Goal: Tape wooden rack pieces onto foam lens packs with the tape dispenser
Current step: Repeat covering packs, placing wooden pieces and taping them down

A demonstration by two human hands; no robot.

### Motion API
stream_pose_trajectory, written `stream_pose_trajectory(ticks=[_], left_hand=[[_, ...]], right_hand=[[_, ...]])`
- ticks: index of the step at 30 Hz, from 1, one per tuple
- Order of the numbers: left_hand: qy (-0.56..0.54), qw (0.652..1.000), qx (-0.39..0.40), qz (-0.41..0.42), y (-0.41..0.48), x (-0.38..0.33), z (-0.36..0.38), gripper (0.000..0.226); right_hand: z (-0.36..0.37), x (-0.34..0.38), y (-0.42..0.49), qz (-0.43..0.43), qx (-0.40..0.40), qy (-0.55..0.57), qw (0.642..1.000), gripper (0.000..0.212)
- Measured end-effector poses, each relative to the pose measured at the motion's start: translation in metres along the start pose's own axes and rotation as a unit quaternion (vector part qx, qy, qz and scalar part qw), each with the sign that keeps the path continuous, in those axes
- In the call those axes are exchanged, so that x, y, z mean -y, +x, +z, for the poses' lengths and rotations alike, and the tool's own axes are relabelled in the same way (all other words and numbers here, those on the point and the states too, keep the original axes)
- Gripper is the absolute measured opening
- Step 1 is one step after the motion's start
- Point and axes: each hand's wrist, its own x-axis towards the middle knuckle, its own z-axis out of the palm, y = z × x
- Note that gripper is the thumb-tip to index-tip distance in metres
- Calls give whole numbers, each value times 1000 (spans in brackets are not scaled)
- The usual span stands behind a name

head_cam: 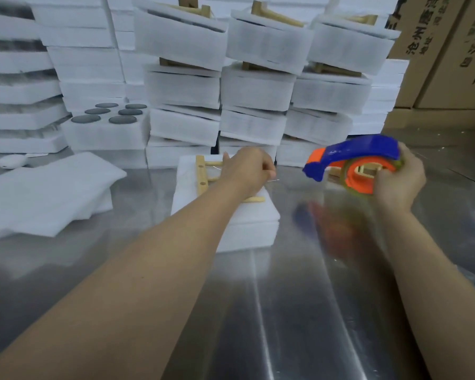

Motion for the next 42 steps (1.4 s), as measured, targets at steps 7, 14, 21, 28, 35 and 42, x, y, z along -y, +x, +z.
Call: stream_pose_trajectory(ticks=[7, 14, 21, 28, 35, 42], left_hand=[[66, 997, 31, 23, 10, 8, 8, 19], [88, 995, 38, 24, 13, 9, 11, 20], [79, 996, 16, 38, 12, 9, 10, 24], [115, 993, 18, 37, 14, 9, 11, 18], [94, 994, -46, -26, 12, 4, 11, 42], [-31, 990, -135, -35, 7, 1, 5, 46]], right_hand=[[-26, 7, 28, 244, 159, -195, 937, 25], [-19, 27, 33, 141, 188, -328, 915, 62], [54, 87, -31, -26, 334, -20, 942, 33], [83, 56, -65, 46, 355, 67, 931, 28], [101, 44, -101, -179, 323, -111, 923, 21], [102, 34, -112, -131, 342, -25, 930, 15]])
